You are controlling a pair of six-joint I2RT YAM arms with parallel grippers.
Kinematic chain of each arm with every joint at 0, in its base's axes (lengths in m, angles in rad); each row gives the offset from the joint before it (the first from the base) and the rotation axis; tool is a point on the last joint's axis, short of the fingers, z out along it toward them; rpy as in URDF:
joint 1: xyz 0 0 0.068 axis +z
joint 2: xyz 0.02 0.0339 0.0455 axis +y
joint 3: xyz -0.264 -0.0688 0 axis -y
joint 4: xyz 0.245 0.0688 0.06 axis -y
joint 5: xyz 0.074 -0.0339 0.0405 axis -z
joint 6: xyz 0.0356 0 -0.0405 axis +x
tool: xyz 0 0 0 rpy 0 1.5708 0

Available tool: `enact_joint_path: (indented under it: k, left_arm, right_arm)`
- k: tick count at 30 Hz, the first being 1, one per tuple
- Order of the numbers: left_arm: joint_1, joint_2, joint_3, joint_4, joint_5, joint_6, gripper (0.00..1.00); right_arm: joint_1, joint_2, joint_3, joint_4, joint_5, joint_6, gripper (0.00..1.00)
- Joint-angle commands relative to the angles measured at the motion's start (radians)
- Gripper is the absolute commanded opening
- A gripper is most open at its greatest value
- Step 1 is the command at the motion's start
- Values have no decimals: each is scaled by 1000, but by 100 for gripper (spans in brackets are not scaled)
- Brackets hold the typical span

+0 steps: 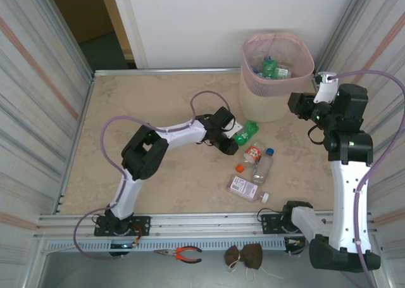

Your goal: Put the plastic bottles in the bin

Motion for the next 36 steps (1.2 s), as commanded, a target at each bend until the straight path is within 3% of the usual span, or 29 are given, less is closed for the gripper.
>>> enact_joint_path:
  k: [1,9,16,24,32,36]
  left_arm:
    - [12,-112,-36,14,-4,-9,27]
    - [23,-324,-204,114,-8,-9,27]
    - [24,-527,-328,214,83,26,28]
    - [33,-695,-404,332,232,16,28]
    - [40,-777,-415,478,399,-60,29]
    - [42,-780,-403,533,463,-109,29]
  right_arm:
    - [-4,-24,-18,-1,-43,49,42]
    - [20,-57,-123,138,-182,231,43]
    - [122,-66,-212,311,-218,402,46]
    - [249,-23,-194,370,-183,437,60]
    - [280,0,-185,461,-241,477,76]
    - [283,0,-197,564,-307,521,78]
